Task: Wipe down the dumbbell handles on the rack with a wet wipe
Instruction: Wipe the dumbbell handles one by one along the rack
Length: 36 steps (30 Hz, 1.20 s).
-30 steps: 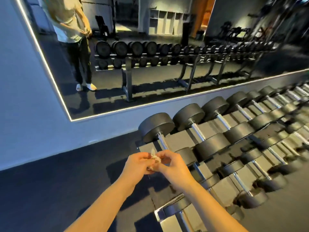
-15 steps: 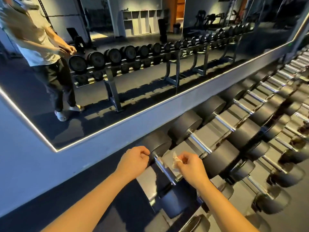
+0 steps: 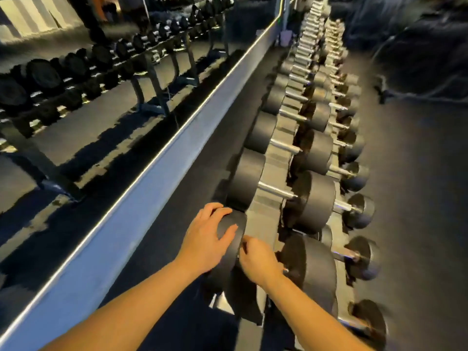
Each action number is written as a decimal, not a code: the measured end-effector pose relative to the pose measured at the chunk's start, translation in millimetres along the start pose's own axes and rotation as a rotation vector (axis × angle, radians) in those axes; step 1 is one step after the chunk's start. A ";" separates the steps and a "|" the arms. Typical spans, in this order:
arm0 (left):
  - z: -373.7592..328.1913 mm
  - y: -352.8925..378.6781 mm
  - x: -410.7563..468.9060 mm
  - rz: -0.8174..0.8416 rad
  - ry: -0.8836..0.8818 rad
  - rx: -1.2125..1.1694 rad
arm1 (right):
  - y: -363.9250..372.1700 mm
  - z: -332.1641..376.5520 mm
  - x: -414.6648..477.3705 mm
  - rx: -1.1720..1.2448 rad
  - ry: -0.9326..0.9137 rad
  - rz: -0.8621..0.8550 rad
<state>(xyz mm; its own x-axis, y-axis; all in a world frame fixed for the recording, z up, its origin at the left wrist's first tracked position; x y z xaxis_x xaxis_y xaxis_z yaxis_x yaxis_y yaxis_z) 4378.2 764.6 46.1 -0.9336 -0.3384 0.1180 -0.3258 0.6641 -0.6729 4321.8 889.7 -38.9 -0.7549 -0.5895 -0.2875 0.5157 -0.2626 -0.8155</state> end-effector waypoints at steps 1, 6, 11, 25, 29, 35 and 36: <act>0.8 0.0 0.4 -0.003 0.014 -0.044 | 0.1 2.5 -9.7 -0.036 -0.002 -0.044; -1.2 -0.6 0.0 -0.015 0.082 -0.123 | 34.2 27.2 -73.6 -0.388 -0.126 -0.355; 2.7 1.5 3.5 0.005 0.088 -0.119 | 47.7 30.8 -75.4 -0.477 -0.038 -0.415; 1.3 1.9 3.6 0.005 0.082 -0.157 | 19.8 -10.5 13.0 0.312 0.336 0.627; 0.6 0.2 2.8 -0.006 0.075 -0.155 | 11.9 -9.9 0.0 0.223 0.384 0.555; 1.5 0.2 0.4 -0.018 0.054 -0.154 | -7.9 7.0 -31.7 -0.280 0.038 -0.183; 0.8 0.2 -0.1 -0.019 0.050 -0.152 | -5.8 3.3 -44.9 -0.284 -0.002 -0.258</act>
<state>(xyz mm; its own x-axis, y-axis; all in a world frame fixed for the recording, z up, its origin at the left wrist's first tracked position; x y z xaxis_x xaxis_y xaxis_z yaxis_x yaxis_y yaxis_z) 4378.3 764.2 45.4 -0.9322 -0.3205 0.1683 -0.3585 0.7528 -0.5520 4354.1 915.1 -19.7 -0.8445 -0.5329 -0.0536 0.1756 -0.1811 -0.9677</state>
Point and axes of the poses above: each hand's wrist, its own x-axis towards the middle knuckle, its own y-axis out of the palm, z = x × y, the point moved 9 cm from there along x, towards the middle knuckle, and after that the axes turned 11 degrees about -x, right-handed, at the moved point
